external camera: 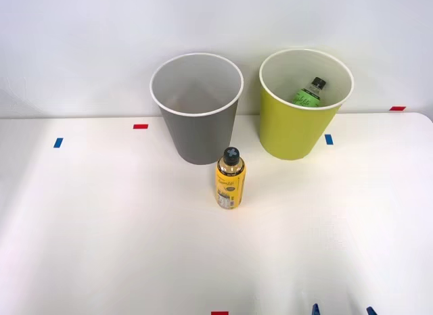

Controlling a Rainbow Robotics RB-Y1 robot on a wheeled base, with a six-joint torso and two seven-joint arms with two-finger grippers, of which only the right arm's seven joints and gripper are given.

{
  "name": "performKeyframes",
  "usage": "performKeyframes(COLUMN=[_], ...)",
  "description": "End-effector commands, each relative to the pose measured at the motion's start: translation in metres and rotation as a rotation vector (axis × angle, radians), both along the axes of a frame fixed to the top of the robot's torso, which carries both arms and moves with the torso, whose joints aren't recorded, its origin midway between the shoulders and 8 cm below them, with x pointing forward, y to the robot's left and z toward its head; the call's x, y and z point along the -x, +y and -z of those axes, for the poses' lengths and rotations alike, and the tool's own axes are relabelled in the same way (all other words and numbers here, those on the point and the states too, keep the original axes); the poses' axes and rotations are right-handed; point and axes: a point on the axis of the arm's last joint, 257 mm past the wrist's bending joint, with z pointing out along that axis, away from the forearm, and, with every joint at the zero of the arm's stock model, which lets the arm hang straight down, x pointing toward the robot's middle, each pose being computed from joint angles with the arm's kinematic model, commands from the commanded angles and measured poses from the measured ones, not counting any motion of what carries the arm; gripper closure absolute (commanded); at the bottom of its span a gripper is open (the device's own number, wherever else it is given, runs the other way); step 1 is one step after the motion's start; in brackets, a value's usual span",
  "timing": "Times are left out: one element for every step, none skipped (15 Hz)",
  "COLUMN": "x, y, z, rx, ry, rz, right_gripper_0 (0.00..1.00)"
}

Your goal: Put cans in the gray bin, plastic bottles in the light green bin

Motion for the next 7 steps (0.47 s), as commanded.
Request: performKeyframes(x=[0.0000, 0.0000, 0.0000, 0.0000, 0.0000, 0.0000, 0.0000], y=[0.0000, 0.0000, 0.0000, 0.0000, 0.0000, 0.0000, 0.0000], z=[0.0000, 0.0000, 0.0000, 0.0000, 0.0000, 0.0000, 0.0000], rx=[0.000, 0.000, 0.000, 0.000, 0.000, 0.000, 0.000], ry=[0.000, 0.000, 0.000, 0.000, 0.000, 0.000, 0.000], rz=[0.000, 0.000, 0.000, 0.000, 0.000, 0.000, 0.000], right_gripper_0=[0.08, 0.08, 0.08, 0.08, 0.08, 0.08, 0.07])
